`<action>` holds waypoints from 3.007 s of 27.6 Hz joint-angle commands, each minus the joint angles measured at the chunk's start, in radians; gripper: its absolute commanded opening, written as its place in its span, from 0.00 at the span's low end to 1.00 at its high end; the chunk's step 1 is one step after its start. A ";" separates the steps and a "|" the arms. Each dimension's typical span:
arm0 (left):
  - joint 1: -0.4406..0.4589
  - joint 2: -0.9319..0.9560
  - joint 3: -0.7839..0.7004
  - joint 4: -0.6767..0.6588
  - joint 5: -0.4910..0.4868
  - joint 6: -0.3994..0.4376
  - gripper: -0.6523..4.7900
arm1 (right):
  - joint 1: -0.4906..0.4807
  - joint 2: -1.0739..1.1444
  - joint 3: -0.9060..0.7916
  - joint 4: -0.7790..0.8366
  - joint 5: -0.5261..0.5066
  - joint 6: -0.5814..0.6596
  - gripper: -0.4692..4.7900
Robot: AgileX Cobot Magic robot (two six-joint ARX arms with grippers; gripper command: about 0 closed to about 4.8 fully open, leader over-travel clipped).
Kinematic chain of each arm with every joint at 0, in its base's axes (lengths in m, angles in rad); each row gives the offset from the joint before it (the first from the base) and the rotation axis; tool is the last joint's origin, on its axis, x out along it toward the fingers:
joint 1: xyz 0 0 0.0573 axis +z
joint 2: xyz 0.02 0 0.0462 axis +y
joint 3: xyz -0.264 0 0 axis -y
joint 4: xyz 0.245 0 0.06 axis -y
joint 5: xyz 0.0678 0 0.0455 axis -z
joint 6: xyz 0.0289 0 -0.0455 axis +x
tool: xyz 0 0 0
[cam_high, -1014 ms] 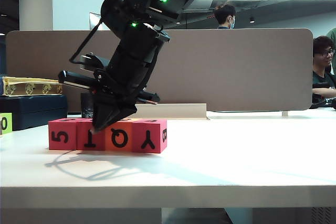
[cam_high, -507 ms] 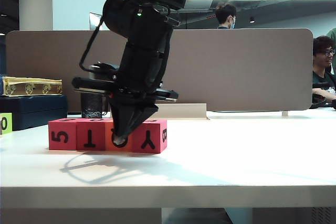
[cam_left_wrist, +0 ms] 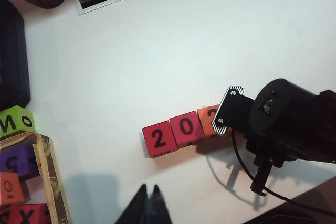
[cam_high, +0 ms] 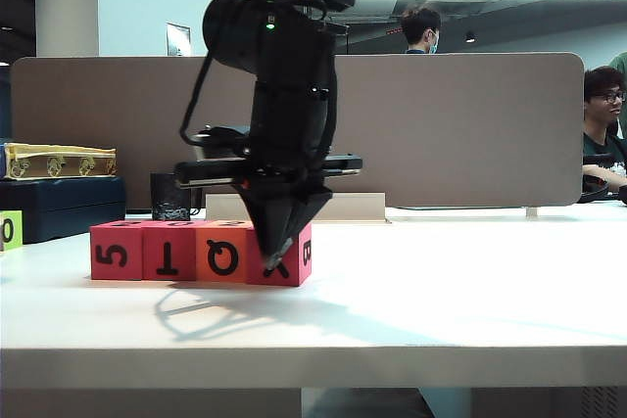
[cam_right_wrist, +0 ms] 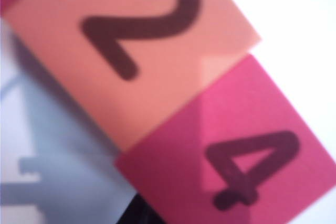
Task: Select the appropriate blocks from the scattered letter blocks on the table and arrange them in a row to spell out "2024".
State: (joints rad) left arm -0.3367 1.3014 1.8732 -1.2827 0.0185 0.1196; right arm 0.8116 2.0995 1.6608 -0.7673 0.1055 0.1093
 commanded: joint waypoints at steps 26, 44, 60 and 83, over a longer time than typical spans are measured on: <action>-0.001 -0.002 0.003 0.001 0.013 0.004 0.11 | -0.048 -0.124 0.002 -0.066 0.119 -0.039 0.08; -0.001 -0.002 0.004 -0.010 0.013 0.004 0.11 | -0.120 -0.058 0.002 0.034 -0.016 -0.031 0.08; -0.002 -0.002 0.004 -0.007 0.012 0.004 0.11 | -0.117 -0.060 0.002 0.051 0.035 -0.032 0.08; -0.001 -0.201 -0.378 0.451 -0.046 0.023 0.11 | -0.349 -0.580 -0.008 -0.114 0.055 -0.088 0.08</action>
State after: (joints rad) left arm -0.3370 1.1305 1.5436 -0.8875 0.0071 0.1417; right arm 0.4717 1.5459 1.6569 -0.8757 0.1623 0.0315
